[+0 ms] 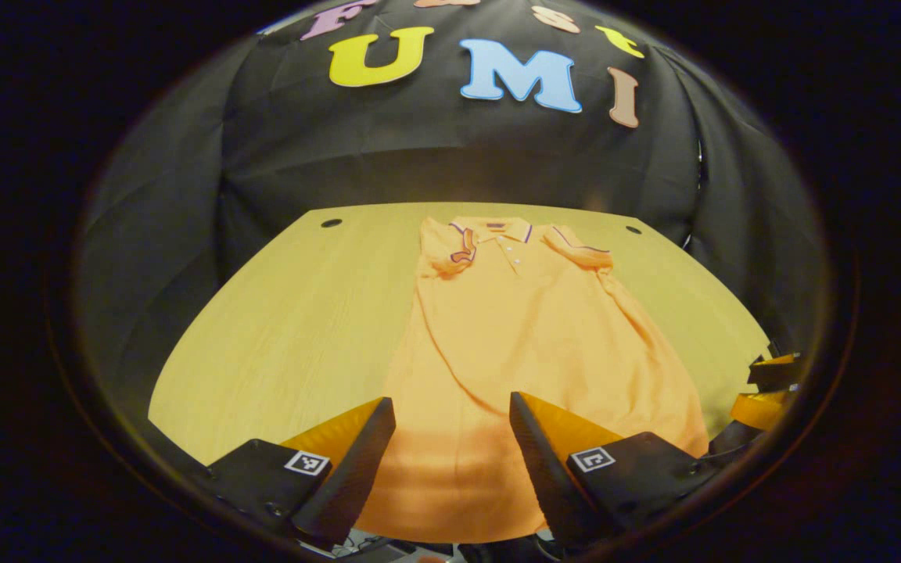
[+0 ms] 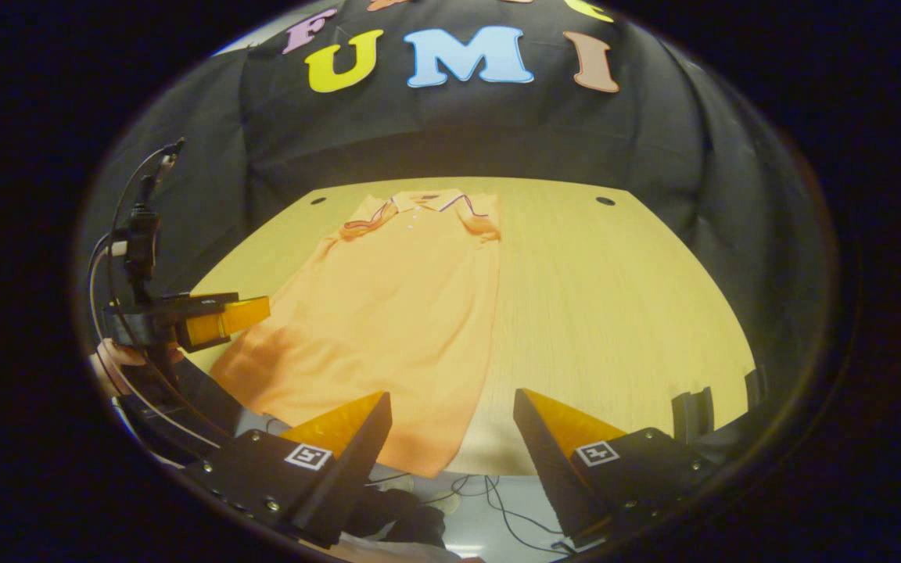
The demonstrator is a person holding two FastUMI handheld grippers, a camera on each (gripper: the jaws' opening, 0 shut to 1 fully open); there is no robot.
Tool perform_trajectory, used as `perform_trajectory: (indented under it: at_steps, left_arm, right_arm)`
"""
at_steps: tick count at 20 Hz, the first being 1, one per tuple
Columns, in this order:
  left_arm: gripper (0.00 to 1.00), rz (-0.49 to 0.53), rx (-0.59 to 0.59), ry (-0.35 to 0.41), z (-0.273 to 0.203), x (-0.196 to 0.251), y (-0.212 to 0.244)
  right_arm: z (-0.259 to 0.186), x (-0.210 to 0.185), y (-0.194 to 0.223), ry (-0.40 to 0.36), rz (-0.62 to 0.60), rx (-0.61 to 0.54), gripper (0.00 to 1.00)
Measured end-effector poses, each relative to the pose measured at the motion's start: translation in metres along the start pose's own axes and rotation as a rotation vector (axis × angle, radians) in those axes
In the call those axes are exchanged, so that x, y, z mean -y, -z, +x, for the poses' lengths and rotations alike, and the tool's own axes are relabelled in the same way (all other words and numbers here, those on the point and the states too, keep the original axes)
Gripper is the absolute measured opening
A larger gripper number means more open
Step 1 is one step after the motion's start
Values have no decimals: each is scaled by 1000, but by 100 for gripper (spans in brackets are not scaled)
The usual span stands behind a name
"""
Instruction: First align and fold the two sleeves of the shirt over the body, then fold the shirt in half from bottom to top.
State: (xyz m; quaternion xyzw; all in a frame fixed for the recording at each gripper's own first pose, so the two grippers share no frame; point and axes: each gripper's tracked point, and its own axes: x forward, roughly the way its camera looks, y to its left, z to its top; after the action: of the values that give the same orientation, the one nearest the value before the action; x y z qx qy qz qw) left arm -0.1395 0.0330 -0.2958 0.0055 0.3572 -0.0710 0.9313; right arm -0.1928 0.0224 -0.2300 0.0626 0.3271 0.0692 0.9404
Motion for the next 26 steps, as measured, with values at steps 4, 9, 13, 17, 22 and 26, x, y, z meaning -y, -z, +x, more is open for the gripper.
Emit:
perform_trajectory:
  at_steps: [4, 9, 13, 17, 22, 26]
  left_arm:
    - [96, 1, -45, 23, -15, -8, 27]
    - [96, 37, -84, 46, -33, -22, 53]
    - [95, 62, -107, 49, -45, -34, 71]
    - [95, 83, -116, 62, -52, -35, 84]
    - [96, 97, -123, 58, -50, -39, 99]
    - [96, 105, -121, 46, -45, -38, 105]
  right_arm:
    - [9, -17, 9, -5, 16, -40, 97]
    - [12, -30, 27, 6, 45, -94, 97]
    - [17, -33, 38, 24, 53, -136, 95]
    - [22, -31, 52, 54, 53, -181, 97]
    - [25, -29, 70, 73, 51, -223, 98]
    - [27, -28, 67, 83, 34, -215, 98]
